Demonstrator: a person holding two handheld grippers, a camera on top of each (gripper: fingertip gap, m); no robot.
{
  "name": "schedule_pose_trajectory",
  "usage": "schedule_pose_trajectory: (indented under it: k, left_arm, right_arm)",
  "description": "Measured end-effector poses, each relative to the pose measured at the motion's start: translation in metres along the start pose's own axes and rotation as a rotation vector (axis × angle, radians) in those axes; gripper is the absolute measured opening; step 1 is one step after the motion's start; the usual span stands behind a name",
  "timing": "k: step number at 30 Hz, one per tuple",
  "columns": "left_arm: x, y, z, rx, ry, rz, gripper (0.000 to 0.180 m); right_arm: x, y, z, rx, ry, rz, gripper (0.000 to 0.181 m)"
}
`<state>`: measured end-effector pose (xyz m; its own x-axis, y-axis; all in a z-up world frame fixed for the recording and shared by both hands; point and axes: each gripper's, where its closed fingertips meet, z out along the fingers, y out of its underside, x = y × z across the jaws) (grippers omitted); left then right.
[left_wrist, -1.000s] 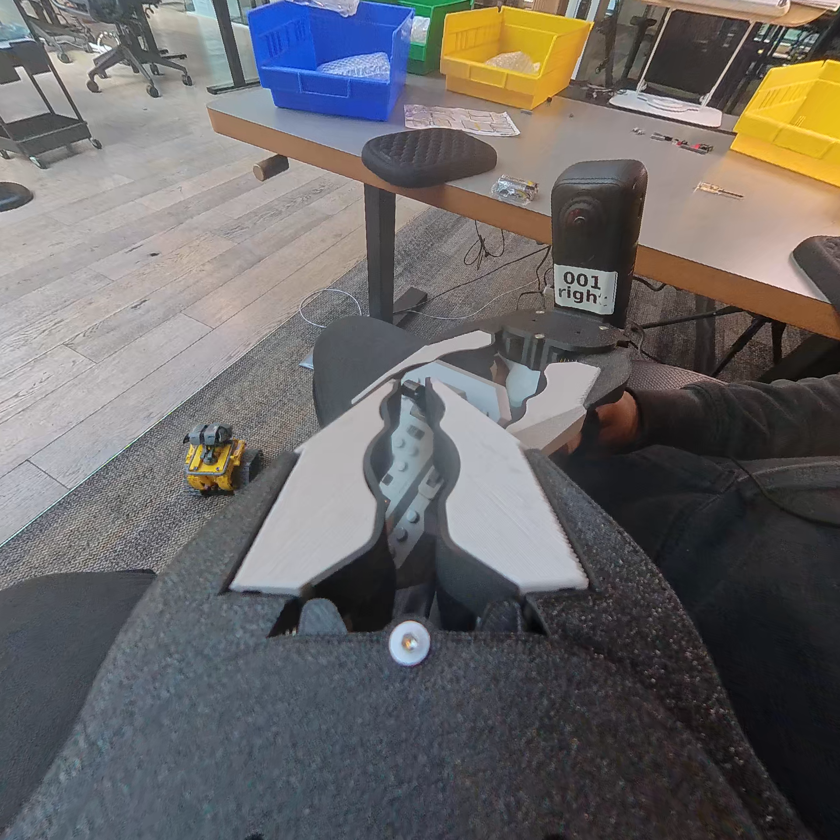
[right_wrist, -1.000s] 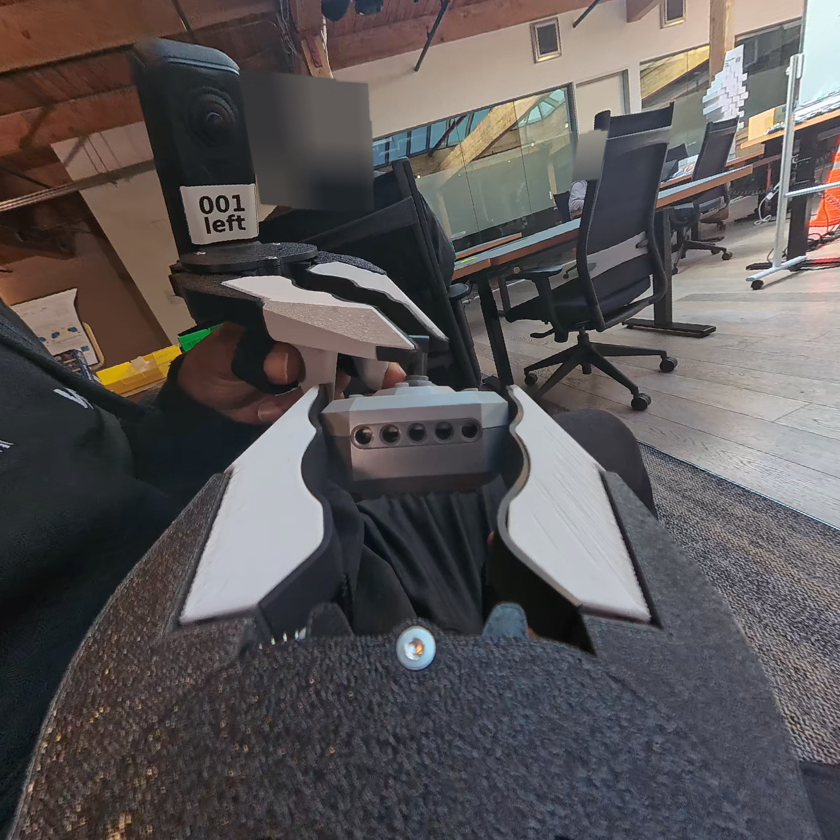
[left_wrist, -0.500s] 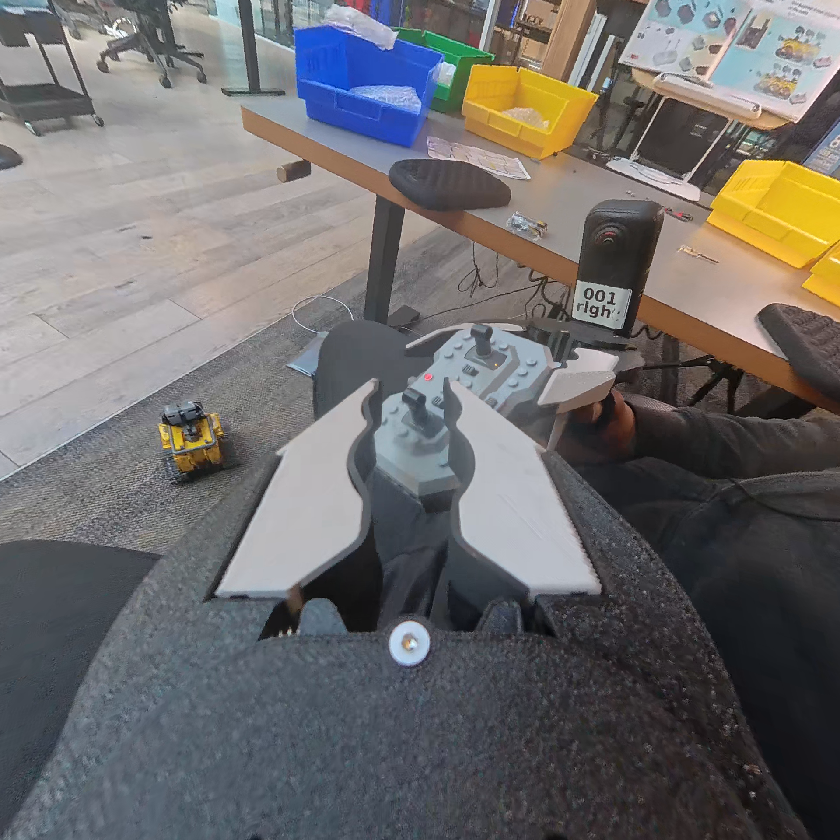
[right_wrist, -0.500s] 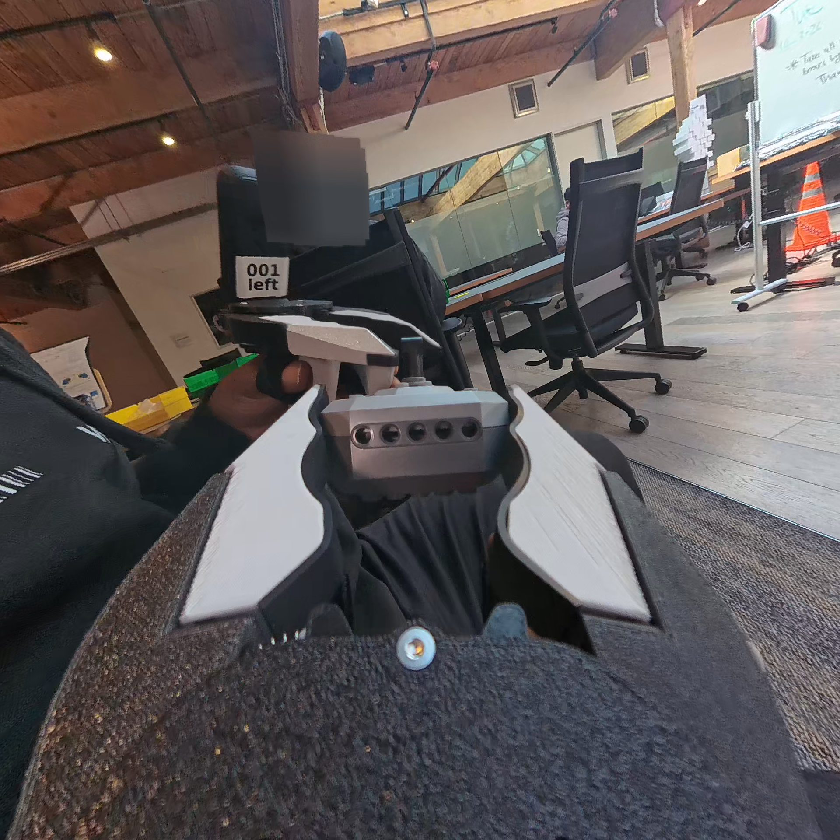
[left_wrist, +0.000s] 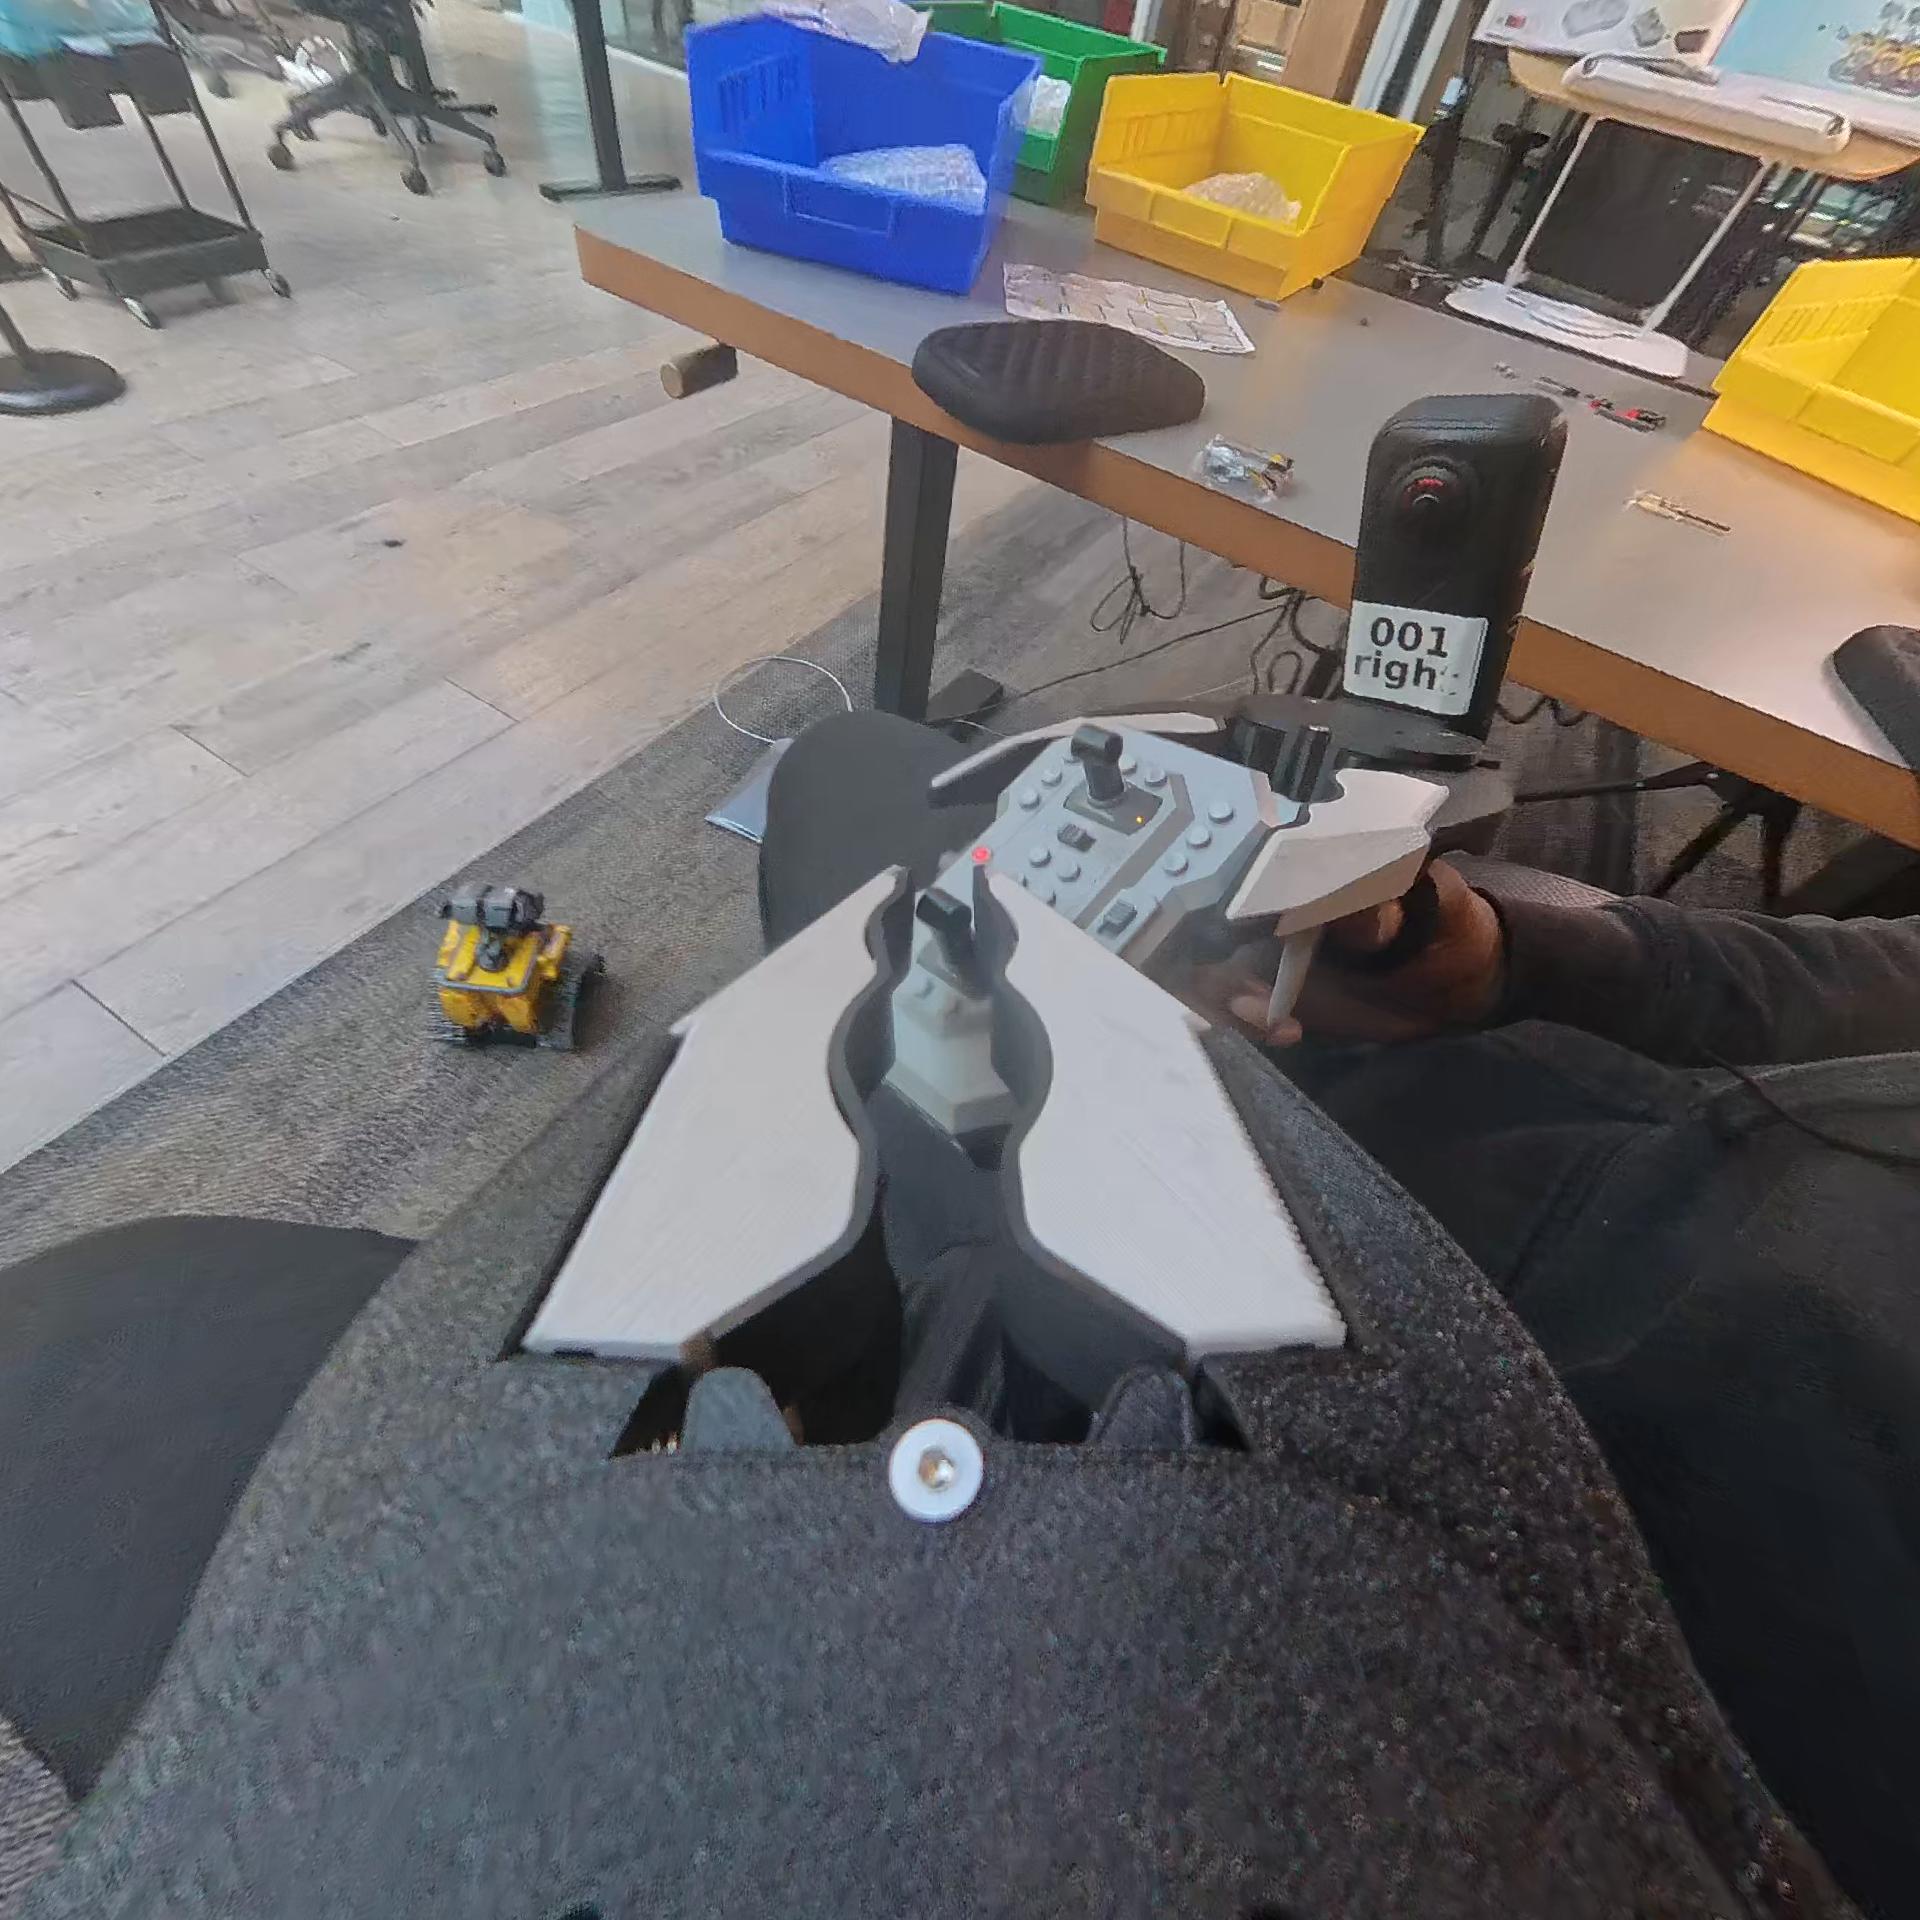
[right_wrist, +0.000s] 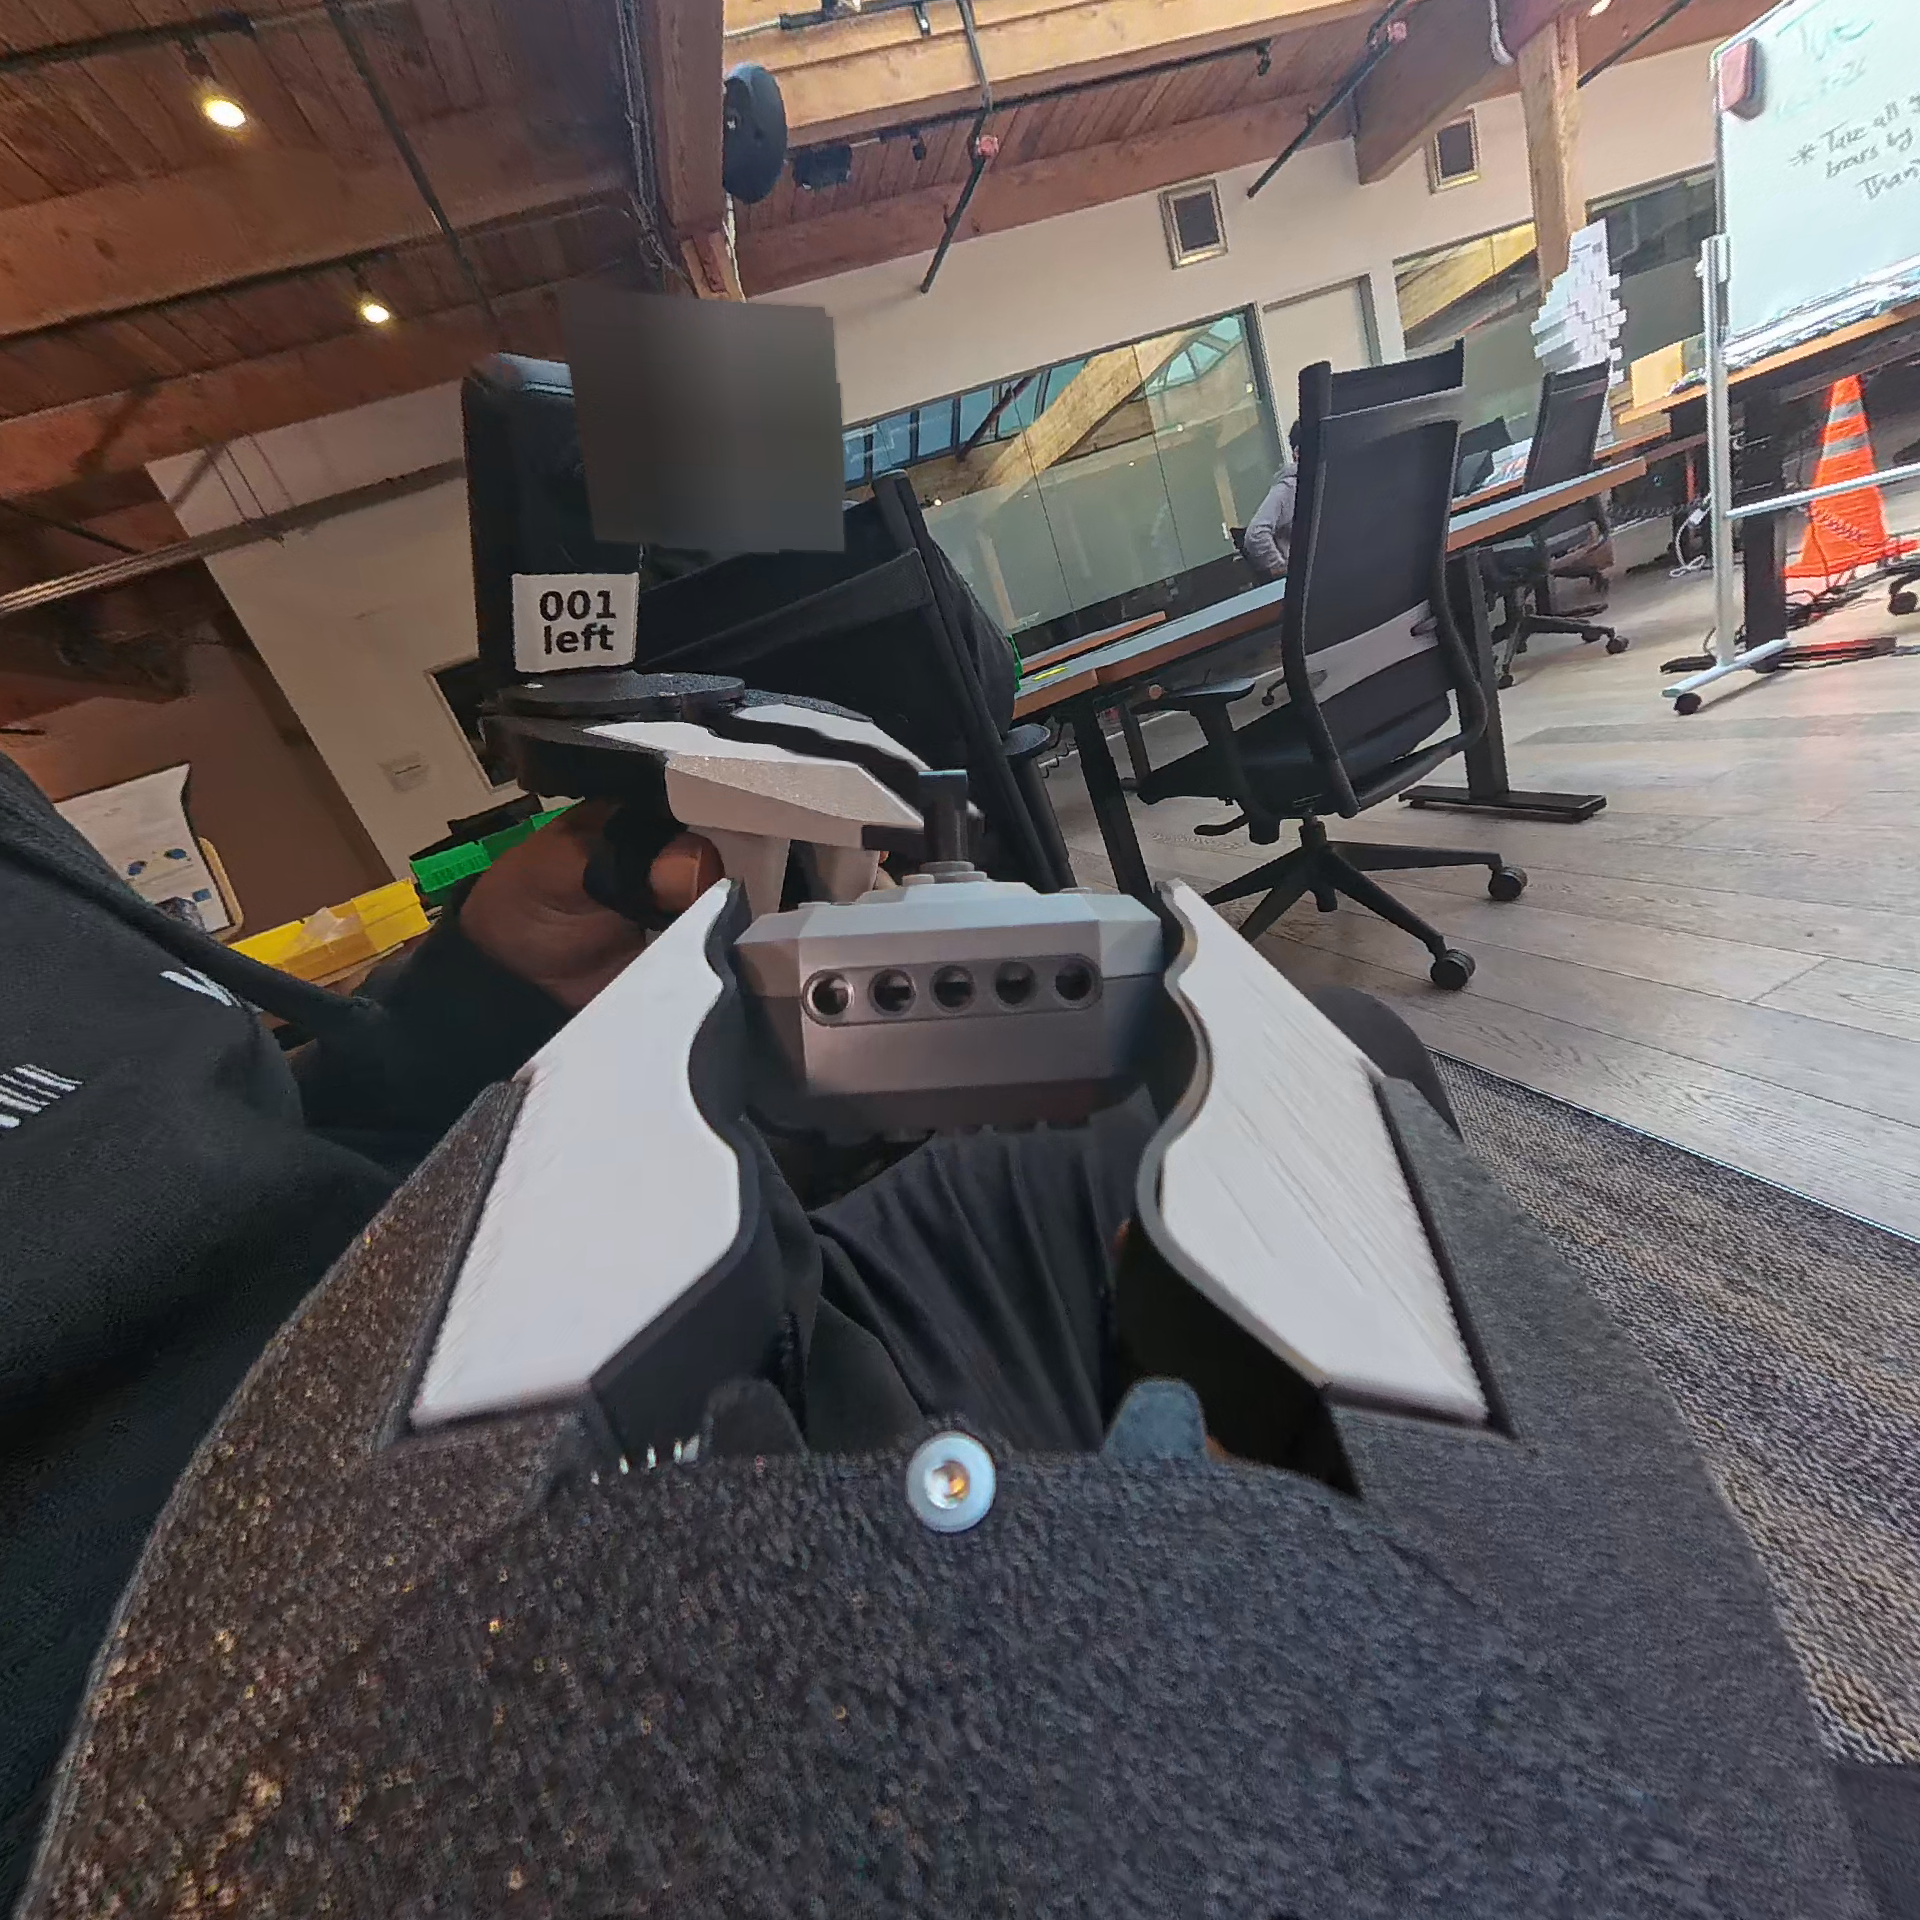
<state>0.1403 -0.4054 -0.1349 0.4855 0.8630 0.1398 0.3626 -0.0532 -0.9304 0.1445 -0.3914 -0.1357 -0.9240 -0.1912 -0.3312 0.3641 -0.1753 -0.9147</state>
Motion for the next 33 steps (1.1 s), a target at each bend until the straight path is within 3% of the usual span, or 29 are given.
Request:
schedule_pose_trajectory:
  k: [2,7,13,24,31,33]
  left_arm:
    - [0.003,-0.011,-0.002,0.044,-0.026,0.059,0.019]
    - [0.025,-0.008,0.012,-0.001,0.050,0.113,0.015]
    - [0.028,-0.007,0.015,-0.010,0.080,0.079,0.005]
    - [0.027,-0.008,0.014,0.004,0.072,0.072,0.005]
    - [0.002,-0.004,0.001,0.012,0.033,-0.013,0.022]
    - [0.005,0.001,0.002,-0.003,0.067,-0.042,0.013]
  right_arm:
    - [-0.001,0.002,0.001,-0.014,-0.005,-0.004,0.075]
    - [-0.009,0.010,0.006,-0.047,-0.031,-0.015,0.075]
    - [-0.006,0.012,0.004,-0.066,-0.012,-0.039,0.075]
    - [-0.004,0.010,0.004,-0.054,-0.004,-0.022,0.075]
    - [0.000,-0.002,-0.002,-0.001,-0.001,-0.009,0.075]
    - [0.000,-0.003,-0.003,0.005,0.002,-0.013,0.075]
